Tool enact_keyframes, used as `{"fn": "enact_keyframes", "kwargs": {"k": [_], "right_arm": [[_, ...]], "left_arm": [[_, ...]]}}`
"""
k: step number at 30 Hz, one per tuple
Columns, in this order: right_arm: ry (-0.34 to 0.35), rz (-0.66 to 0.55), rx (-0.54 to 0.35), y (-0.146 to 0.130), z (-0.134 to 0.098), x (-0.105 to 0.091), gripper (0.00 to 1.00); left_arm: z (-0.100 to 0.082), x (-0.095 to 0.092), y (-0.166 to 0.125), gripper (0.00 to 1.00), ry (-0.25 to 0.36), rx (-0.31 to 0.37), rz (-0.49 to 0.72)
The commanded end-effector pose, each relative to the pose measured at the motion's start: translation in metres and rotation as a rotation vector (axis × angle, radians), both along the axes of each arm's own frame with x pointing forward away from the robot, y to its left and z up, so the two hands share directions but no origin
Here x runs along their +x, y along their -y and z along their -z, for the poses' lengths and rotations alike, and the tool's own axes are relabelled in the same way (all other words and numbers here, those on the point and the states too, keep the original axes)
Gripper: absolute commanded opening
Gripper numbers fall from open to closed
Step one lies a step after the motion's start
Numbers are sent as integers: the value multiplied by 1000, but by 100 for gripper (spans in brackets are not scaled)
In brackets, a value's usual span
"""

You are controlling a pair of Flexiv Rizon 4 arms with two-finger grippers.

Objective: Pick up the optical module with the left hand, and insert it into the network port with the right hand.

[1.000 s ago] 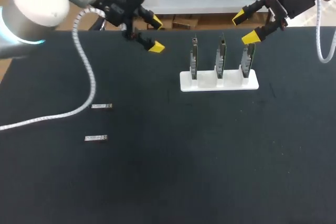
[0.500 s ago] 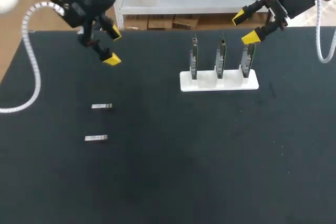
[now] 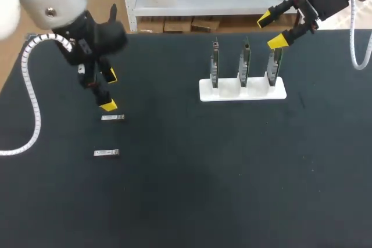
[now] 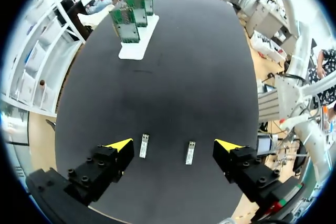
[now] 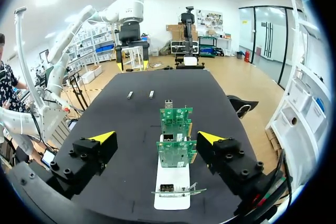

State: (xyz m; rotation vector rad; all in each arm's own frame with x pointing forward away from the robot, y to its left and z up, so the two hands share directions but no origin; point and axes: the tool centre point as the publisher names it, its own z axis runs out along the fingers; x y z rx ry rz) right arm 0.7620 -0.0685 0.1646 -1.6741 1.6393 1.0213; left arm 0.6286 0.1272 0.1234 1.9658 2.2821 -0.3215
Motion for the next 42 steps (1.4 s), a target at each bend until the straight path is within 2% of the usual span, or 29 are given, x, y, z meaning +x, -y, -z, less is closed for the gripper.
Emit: {"fn": "enact_keyframes", "kwargs": {"k": [1,7,9,10,12,13,30,32,34,35,36,38,39,42], "right_arm": [[1,1,-1,-1,0,0,100],[1,1,-1,-1,0,0,100],[1,1,-1,-1,0,0,100],[1,1,-1,-1,0,0,100],[1,1,-1,-1,0,0,100],[1,1,-1,-1,0,0,100],[1,1,-1,-1,0,0,100],[1,1,-1,-1,0,0,100],[1,1,-1,-1,0,0,100],[1,1,-1,-1,0,0,100],[1,1,-1,-1,0,0,100],[1,1,-1,-1,0,0,100],[1,1,-1,-1,0,0,100],[1,1,-1,-1,0,0,100]], "left_arm": [[8,16,4,100,-52,89,44],[22,18,-6,100,-106,179,109],[25,18,-11,100,-111,178,106],[26,18,-13,100,-112,176,105],[23,20,-12,100,-85,91,113],[19,23,-10,100,-52,36,97],[19,23,-10,100,-52,36,97],[24,24,-5,100,-18,92,131],[33,23,-8,100,-26,142,116],[36,20,-11,100,9,157,123],[41,17,-15,100,34,229,104],[50,8,-23,100,81,291,98],[55,5,-27,100,72,325,76],[64,0,-38,100,61,350,41]]}}
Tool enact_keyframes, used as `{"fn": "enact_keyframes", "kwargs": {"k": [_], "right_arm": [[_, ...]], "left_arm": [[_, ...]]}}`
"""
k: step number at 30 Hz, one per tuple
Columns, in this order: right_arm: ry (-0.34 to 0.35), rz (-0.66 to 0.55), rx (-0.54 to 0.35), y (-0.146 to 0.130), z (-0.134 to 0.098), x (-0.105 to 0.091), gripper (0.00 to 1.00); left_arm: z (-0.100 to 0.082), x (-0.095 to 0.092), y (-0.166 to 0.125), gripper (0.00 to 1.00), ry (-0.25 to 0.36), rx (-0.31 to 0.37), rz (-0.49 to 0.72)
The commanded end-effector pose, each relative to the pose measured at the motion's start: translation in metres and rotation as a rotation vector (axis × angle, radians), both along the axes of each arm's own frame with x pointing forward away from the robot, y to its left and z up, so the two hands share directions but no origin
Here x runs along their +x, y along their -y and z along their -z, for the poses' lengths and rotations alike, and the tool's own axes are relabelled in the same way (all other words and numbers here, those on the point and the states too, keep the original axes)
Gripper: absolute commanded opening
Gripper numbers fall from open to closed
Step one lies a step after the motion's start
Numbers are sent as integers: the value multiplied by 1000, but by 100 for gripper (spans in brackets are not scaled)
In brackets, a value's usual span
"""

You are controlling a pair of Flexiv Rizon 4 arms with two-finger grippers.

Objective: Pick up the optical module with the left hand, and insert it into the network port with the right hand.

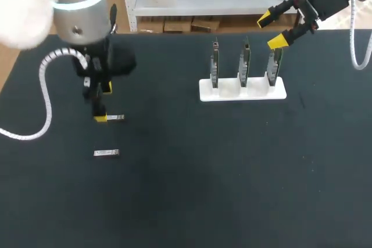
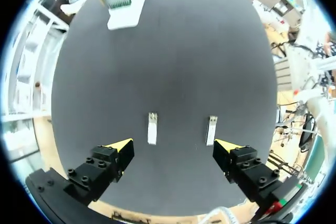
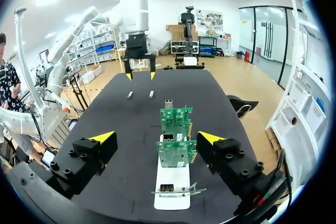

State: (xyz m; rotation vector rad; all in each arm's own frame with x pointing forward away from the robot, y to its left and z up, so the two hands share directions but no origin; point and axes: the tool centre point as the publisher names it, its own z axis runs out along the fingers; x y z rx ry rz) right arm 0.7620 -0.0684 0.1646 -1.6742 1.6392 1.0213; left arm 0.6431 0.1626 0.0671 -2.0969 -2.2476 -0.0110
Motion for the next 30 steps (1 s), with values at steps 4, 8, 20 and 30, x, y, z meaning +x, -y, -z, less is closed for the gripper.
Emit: {"fn": "enact_keyframes", "kwargs": {"k": [4,8,20,30], "right_arm": [[1,1,-1,0,0,0,100],[1,1,-1,0,0,0,100],[1,1,-1,0,0,0,100],[1,1,-1,0,0,0,100]], "left_arm": [[16,-16,-19,100,66,42,-53],[18,-15,-32,100,82,53,-69],[31,3,-35,100,30,32,-83],[43,12,-23,100,-13,105,-92]]}}
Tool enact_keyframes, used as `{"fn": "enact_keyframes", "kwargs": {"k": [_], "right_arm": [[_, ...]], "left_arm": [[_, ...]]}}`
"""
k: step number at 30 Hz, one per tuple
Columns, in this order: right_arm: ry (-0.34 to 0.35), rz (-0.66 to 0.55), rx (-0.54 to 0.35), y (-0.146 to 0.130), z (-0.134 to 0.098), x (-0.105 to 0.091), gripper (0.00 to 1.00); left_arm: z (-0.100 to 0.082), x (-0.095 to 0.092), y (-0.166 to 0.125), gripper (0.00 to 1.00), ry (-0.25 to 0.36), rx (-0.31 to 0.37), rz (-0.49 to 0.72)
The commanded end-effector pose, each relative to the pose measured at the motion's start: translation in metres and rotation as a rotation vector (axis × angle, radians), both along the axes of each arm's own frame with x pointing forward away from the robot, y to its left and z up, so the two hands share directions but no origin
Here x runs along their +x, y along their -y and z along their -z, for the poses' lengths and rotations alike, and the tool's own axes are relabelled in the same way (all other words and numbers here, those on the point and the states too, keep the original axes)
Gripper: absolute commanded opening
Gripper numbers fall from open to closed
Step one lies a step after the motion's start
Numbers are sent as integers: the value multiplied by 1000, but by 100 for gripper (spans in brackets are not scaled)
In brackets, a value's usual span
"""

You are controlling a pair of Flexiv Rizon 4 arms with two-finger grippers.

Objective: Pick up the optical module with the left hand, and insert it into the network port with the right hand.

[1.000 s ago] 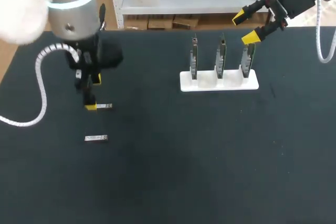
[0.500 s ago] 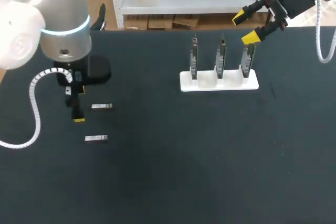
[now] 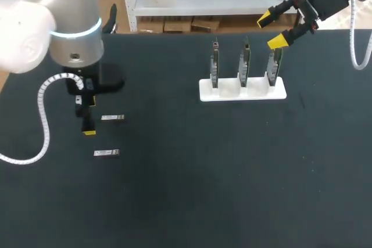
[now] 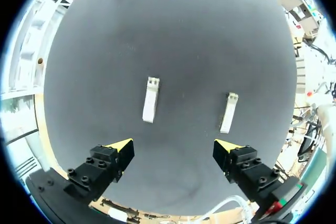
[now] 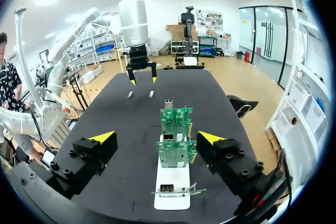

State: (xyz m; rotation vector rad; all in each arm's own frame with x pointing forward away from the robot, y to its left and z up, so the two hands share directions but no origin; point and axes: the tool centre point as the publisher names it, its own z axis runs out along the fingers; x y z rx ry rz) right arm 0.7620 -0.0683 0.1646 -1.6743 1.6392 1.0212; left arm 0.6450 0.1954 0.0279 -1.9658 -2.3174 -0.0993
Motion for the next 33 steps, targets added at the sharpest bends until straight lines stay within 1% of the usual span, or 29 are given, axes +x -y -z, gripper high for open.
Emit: {"fn": "enact_keyframes", "kwargs": {"k": [1,2,7,10,22,25,33], "right_arm": [[1,1,0,0,0,0,100],[1,1,0,0,0,0,100],[1,1,0,0,0,0,100],[1,1,0,0,0,0,100],[1,1,0,0,0,0,100],[1,1,0,0,0,0,100],[1,1,0,0,0,0,100]], "left_arm": [[5,11,11,100,-34,41,-3],[5,11,12,100,-39,28,1],[9,14,17,100,-42,22,5],[11,15,19,100,-55,1,6],[18,19,20,100,-66,3,1],[21,19,19,100,-68,21,-13],[28,21,15,100,-87,10,-25]]}}
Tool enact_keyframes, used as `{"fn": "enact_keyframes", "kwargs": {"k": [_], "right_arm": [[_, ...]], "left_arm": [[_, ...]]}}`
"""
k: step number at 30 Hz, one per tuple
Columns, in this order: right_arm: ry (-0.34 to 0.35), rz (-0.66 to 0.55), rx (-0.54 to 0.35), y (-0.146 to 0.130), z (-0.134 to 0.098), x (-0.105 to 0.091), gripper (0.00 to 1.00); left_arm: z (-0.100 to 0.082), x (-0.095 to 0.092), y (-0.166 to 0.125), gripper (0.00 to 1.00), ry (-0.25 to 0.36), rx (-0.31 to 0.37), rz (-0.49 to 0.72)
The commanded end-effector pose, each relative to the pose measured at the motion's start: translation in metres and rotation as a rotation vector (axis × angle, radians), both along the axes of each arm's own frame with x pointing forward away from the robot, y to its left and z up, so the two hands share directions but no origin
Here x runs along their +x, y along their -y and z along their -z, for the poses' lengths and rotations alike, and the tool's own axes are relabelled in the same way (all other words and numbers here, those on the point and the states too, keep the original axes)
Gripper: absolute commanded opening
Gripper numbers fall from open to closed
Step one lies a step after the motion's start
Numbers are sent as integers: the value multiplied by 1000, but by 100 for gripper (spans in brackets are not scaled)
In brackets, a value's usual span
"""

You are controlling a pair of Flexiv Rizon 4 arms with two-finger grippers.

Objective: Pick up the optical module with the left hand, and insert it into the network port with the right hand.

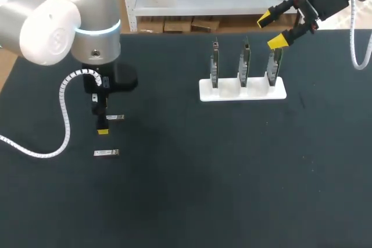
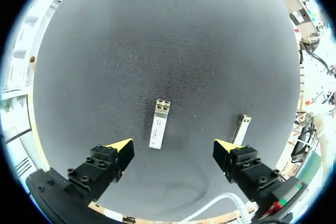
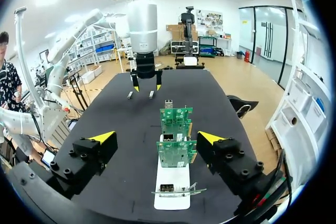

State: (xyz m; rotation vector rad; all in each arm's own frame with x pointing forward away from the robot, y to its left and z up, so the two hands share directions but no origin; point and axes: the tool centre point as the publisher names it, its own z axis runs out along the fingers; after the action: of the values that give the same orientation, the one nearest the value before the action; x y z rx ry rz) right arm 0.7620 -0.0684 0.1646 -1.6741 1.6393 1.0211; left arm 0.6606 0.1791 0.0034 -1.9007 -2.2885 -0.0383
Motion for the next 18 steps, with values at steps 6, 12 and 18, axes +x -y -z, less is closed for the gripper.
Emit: {"fn": "enact_keyframes", "kwargs": {"k": [6,12,18], "right_arm": [[1,1,-1,0,0,0,100],[1,1,-1,0,0,0,100],[1,1,-1,0,0,0,100]], "left_arm": [[4,6,0,100,-18,-2,-4],[5,7,0,100,-21,-3,-3],[7,7,1,100,-21,-5,5]]}}
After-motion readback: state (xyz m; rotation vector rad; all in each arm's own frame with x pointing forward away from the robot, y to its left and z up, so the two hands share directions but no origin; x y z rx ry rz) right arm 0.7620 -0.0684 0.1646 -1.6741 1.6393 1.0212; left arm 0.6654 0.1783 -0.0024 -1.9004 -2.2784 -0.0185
